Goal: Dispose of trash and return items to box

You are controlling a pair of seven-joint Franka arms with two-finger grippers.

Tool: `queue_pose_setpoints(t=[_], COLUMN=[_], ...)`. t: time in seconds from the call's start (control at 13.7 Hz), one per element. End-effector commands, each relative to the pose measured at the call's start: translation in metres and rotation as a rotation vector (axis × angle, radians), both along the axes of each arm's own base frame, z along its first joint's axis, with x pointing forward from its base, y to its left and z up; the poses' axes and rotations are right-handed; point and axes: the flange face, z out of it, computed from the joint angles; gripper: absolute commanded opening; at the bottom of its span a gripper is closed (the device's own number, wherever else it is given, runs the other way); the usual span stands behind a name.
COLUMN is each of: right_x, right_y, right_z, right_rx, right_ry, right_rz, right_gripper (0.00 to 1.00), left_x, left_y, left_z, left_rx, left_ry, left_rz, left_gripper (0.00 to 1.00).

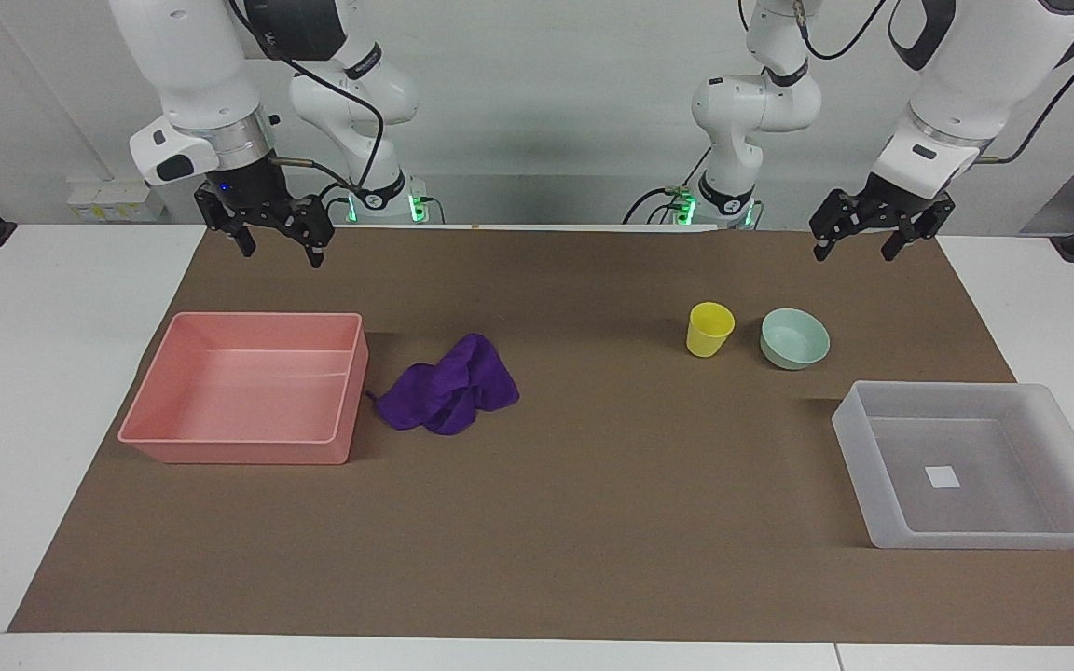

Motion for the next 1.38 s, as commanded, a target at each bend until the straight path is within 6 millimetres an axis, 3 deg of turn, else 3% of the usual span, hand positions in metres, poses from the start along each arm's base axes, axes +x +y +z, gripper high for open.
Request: queue_pose_setpoints(t=[0.0,0.44,0.8,1.17,1.31], right_x=[-0.006,-0.006,-0.003,0.001,0.002], right_y=[-0.002,-0.004,-0.003,0.006,0.029], right_z=[0.000,0.000,-0.016,-0.078,-0.098], right_rx=[0.021,0.037,0.039,0.039,0.041], right_ry=[-0.008,-0.004,-0.055,-0.093,-0.089], right_rz=[0.007,0.014,0.003,0.014,0.040], right_gripper=[1.00,1.00,1.00,1.00,1.00], left_x=[0.003,0.003,0.002,-0.003,-0.011], left_y=[-0.001,0.001,-0.003,0.005,0.029], left_z=[0.005,0.006,0.004,0.000,-0.037], left_rx=[-0.008,-0.007,-0.005,0.000,0.009], left_ry=[0.015,0.007,0.017,0.043,0.158], left_rz=[-0.018,-0.013,-0.012,-0.009,0.030], left_gripper=[1.00,1.00,1.00,1.00,1.00])
